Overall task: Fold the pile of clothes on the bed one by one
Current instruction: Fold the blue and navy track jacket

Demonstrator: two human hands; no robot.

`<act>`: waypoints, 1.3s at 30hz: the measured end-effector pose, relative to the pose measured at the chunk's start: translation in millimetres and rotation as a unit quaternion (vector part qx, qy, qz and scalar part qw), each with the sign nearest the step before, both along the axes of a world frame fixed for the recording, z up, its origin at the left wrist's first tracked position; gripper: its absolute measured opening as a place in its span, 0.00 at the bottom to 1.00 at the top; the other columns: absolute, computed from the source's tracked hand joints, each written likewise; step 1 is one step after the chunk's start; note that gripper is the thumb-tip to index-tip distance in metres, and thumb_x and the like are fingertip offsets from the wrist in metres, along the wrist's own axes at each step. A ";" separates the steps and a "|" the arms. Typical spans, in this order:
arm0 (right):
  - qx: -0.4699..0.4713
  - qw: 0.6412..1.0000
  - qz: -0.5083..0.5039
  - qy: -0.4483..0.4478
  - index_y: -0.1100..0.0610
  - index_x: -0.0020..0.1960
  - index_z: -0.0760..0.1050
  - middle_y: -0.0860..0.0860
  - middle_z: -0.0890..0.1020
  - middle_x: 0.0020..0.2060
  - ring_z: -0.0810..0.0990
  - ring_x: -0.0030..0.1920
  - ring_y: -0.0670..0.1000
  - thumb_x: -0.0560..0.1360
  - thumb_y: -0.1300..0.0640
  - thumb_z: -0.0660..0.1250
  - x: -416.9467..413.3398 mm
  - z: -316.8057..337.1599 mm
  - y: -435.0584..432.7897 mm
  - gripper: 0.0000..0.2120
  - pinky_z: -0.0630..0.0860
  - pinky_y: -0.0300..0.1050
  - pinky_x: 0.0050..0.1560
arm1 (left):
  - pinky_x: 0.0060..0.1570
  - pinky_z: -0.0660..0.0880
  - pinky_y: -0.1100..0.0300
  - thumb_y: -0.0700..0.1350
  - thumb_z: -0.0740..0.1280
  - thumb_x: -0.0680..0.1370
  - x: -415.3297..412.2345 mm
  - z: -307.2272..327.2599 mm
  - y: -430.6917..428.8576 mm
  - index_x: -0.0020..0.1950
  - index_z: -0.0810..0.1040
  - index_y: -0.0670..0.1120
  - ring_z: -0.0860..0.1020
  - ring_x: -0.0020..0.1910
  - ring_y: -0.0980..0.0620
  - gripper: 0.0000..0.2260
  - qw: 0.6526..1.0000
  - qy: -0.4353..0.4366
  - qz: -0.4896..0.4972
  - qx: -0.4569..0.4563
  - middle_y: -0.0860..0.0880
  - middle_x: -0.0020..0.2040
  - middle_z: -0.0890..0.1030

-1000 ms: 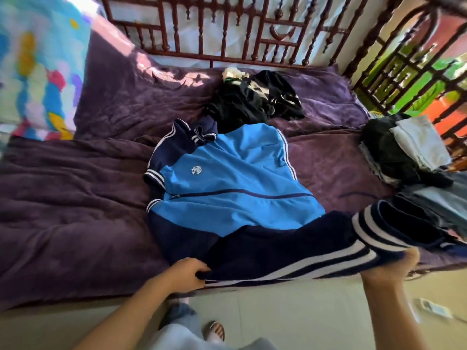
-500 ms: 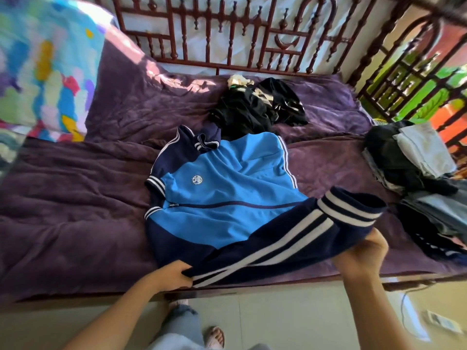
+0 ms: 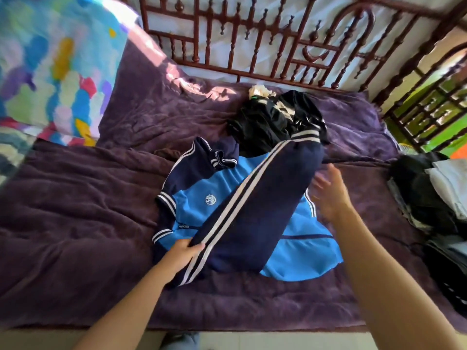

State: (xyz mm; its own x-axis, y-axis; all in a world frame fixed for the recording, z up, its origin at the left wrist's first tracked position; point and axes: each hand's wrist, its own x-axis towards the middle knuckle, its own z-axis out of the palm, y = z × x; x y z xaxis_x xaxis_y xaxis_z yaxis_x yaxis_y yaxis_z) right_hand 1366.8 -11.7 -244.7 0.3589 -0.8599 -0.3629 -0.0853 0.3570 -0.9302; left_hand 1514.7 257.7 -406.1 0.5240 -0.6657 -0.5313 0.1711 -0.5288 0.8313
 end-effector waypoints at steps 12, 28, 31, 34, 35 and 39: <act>0.036 0.838 0.251 0.483 0.62 0.67 0.65 0.61 0.74 0.62 0.75 0.60 0.57 0.76 0.57 0.65 -19.3 -220.7 107.3 0.23 0.70 0.47 0.58 | 0.65 0.67 0.55 0.46 0.72 0.72 18.7 -91.6 37.6 0.73 0.62 0.43 0.70 0.66 0.47 0.33 0.971 -0.011 -0.106 0.216 0.45 0.68 0.71; -0.344 0.552 0.475 0.592 0.51 0.58 0.76 0.48 0.75 0.58 0.71 0.63 0.52 0.75 0.61 0.59 -63.8 -245.0 65.2 0.14 0.68 0.45 0.56 | 0.41 0.65 0.56 0.35 0.64 0.77 40.9 -38.8 78.1 0.42 0.73 0.28 0.70 0.39 0.50 0.10 0.990 -0.020 0.080 0.118 0.43 0.36 0.74; -0.453 0.545 0.491 0.507 0.55 0.32 0.77 0.49 0.78 0.27 0.80 0.31 0.50 0.52 0.62 0.70 -95.1 -224.6 42.7 0.09 0.72 0.36 0.32 | 0.40 0.65 0.55 0.34 0.63 0.77 49.6 -25.0 76.2 0.41 0.73 0.28 0.72 0.39 0.48 0.10 0.988 0.009 0.117 0.096 0.41 0.36 0.75; -0.402 0.546 0.530 0.509 0.58 0.36 0.79 0.53 0.80 0.32 0.81 0.35 0.52 0.54 0.64 0.76 -99.0 -223.1 48.0 0.12 0.75 0.39 0.37 | 0.38 0.65 0.56 0.33 0.61 0.77 41.3 -26.9 64.2 0.40 0.75 0.32 0.72 0.37 0.48 0.08 0.978 0.063 0.171 0.101 0.41 0.36 0.76; -0.355 0.547 0.563 0.509 0.59 0.47 0.79 0.56 0.81 0.44 0.80 0.48 0.54 0.62 0.63 0.73 -95.6 -231.0 54.0 0.14 0.75 0.44 0.47 | 0.36 0.63 0.56 0.32 0.61 0.77 37.2 -29.6 60.6 0.37 0.74 0.35 0.70 0.35 0.49 0.08 0.973 0.068 0.191 0.114 0.42 0.35 0.75; -0.236 0.478 0.649 0.543 0.47 0.73 0.59 0.52 0.66 0.67 0.63 0.69 0.54 0.77 0.57 0.60 -90.4 -256.6 65.1 0.26 0.63 0.51 0.65 | 0.38 0.58 0.56 0.36 0.67 0.72 32.4 -43.4 60.0 0.32 0.67 0.42 0.65 0.35 0.50 0.12 0.966 0.005 0.173 0.190 0.44 0.33 0.67</act>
State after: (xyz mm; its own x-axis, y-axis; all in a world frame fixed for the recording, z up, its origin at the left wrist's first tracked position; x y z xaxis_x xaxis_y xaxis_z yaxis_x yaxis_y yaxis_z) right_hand 1276.4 53.5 -501.2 0.5212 -0.2472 -0.8168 -0.4739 -0.8798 -0.0361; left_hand 1547.1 317.7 -449.5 0.6745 -0.2068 -0.7087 0.3990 -0.7056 0.5856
